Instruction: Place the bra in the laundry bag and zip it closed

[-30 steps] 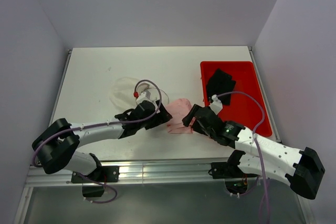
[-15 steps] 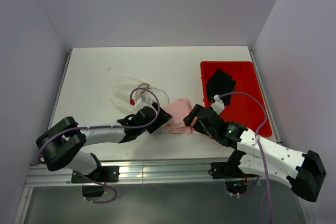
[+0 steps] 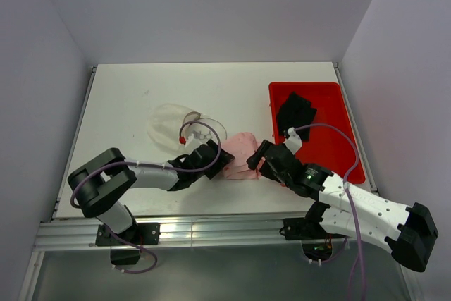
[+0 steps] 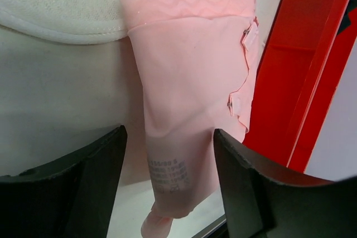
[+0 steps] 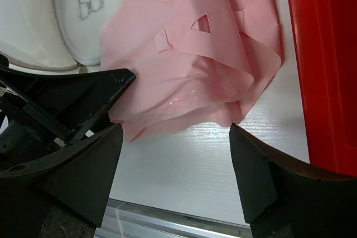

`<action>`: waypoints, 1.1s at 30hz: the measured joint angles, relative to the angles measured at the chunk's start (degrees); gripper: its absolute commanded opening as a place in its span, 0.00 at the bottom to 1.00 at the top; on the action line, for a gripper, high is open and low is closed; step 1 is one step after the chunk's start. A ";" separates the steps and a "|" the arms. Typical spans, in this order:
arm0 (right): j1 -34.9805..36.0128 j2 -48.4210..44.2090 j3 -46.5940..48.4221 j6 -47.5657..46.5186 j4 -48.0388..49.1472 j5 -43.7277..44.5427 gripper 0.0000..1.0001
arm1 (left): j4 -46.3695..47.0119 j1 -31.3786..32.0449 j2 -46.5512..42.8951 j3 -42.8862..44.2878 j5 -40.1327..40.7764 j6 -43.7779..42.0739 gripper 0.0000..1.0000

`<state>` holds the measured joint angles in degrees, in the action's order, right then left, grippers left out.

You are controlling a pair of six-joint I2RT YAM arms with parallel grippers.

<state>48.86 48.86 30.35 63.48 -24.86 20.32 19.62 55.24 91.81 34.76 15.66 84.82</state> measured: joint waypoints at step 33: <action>-2.47 0.85 -0.63 -0.74 0.74 -2.10 0.91 | 1.44 -1.36 -13.27 1.09 1.84 -8.22 0.00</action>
<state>46.39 49.71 29.71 62.74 -24.12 18.22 21.06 53.89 78.54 35.86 17.50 76.60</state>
